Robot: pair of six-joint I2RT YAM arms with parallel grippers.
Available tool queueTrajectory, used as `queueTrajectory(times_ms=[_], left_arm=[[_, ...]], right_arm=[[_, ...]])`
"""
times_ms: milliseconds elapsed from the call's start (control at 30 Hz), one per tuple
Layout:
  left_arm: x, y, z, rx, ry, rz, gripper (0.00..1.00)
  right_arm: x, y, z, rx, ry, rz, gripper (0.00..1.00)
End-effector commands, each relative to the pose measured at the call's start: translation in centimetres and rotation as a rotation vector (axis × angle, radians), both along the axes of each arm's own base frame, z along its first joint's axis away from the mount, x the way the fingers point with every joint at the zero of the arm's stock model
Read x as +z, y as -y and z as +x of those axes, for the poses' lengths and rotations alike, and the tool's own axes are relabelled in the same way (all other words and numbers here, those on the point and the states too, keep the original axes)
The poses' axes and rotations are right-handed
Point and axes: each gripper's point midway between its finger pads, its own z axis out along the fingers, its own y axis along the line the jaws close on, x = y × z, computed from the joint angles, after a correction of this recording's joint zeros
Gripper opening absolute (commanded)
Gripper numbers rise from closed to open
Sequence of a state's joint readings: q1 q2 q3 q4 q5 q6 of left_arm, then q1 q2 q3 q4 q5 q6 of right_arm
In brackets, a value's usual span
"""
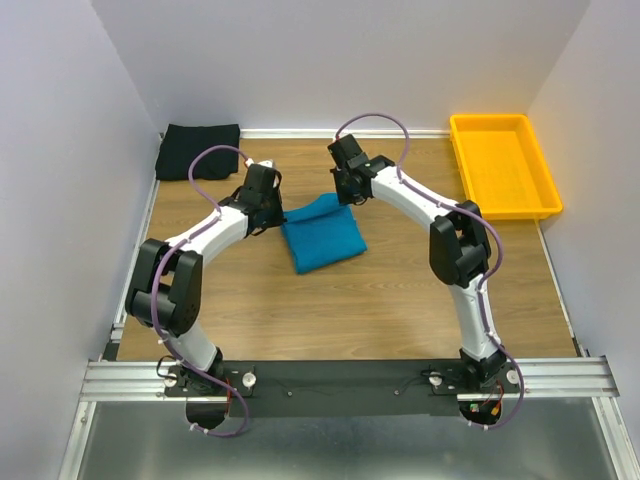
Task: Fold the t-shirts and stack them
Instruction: Fold the tshirt
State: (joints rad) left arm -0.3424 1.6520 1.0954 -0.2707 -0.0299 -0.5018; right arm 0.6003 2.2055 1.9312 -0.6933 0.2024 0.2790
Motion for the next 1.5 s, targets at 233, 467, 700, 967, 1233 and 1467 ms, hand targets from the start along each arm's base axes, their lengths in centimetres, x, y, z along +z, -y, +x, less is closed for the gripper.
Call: queueTrajectory(times_ms=[233,467,700,967,1233,1467], left_arm=[[-2.0,-2.9,1.4,0.138,0.048,0.059,0.00],[-2.9,-3.4,1.5,0.170,0.046,0.075,0.03],[1.8,-3.2,2.3,0.169,0.142,0.040,0.67],[4.6,-1.3,-1.3,0.058,0.199,-0.031,0.62],[1.5,0.2,1.1,0.010,0.186,-0.045,0.24],[-1.5,-0.6,6.7,0.030,0.147,-0.007,0.17]], right_arm=[[-2.6,0.6,3.0,-0.047,0.091,-0.003,0.05],[-1.9,0.3,3.6,-0.050,0.124,0.017,0.35],[3.4,-0.5,3.4,-0.030,0.194,0.104,0.58],[3.9,-2.4,0.3,0.097,0.142,0.242,0.53],[2.0,-5.8,-0.6,0.262,0.031,0.540,0.42],[0.8,-9.2,1.7,0.400,-0.029,0.764,0.40]])
